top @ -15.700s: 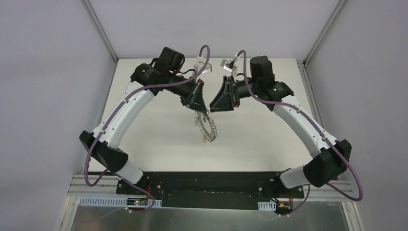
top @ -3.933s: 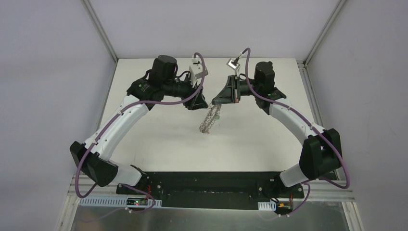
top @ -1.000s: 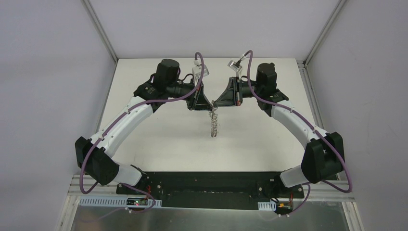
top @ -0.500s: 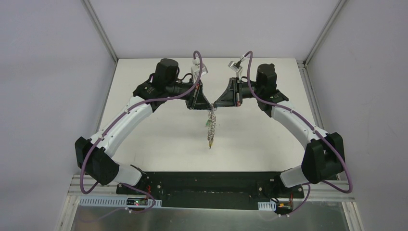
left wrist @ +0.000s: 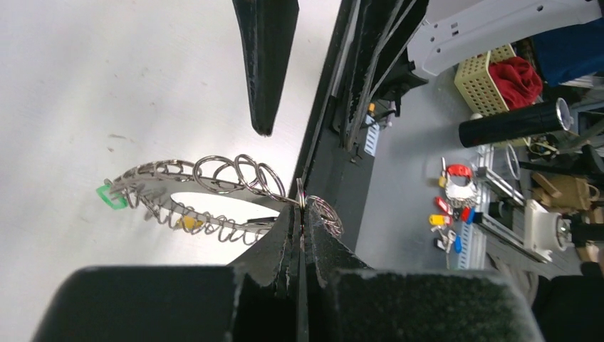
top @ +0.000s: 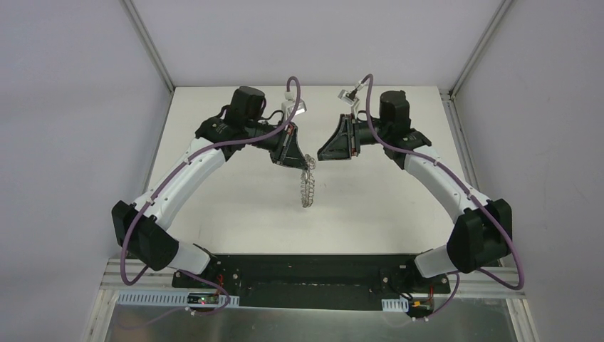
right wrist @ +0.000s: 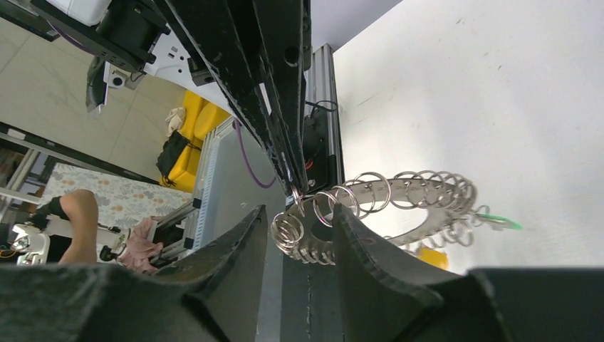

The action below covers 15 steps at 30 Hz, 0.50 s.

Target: Put the keys on the keyring

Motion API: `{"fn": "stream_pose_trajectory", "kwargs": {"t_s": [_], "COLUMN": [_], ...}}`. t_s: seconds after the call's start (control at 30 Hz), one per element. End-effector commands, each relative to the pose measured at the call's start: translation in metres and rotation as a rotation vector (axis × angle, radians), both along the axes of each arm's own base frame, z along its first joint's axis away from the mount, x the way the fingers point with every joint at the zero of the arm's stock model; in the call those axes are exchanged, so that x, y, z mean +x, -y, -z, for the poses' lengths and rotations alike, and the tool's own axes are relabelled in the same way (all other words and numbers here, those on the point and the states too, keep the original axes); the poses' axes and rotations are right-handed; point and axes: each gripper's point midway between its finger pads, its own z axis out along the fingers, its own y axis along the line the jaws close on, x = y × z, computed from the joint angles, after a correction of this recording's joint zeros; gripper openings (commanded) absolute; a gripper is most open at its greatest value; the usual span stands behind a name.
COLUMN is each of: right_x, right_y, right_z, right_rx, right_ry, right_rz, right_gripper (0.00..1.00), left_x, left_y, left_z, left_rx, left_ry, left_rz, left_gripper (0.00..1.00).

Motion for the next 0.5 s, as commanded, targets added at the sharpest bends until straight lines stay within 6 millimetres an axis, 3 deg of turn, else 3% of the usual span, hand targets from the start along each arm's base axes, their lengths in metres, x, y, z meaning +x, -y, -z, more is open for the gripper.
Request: {"fn": "stream_pose_trajectory", "kwargs": {"t_s": [0.0, 0.17, 0.47], "right_x": [-0.01, -0.019, -0.036], "right_y": [0.003, -0.005, -0.017], "right_z": [-0.022, -0.013, -0.002], "right_rx": [0.01, -0.021, -0.044], "right_ry": [0.148, 0.171, 0.169], "right_rz": [-0.02, -0.059, -0.131], "right_gripper": [0.43, 0.45, 0.4], "left_x": [-0.021, -0.027, -0.026], "left_y": [-0.002, 0.002, 0.006], "left_z": [-0.01, -0.011, -0.012], "left_rx": [0.006, -0.002, -0.016], "left_ry": [-0.079, -0.186, -0.207], "left_rz": [0.08, 0.109, 0.114], "left_gripper": [0.0, 0.0, 0.0]}}
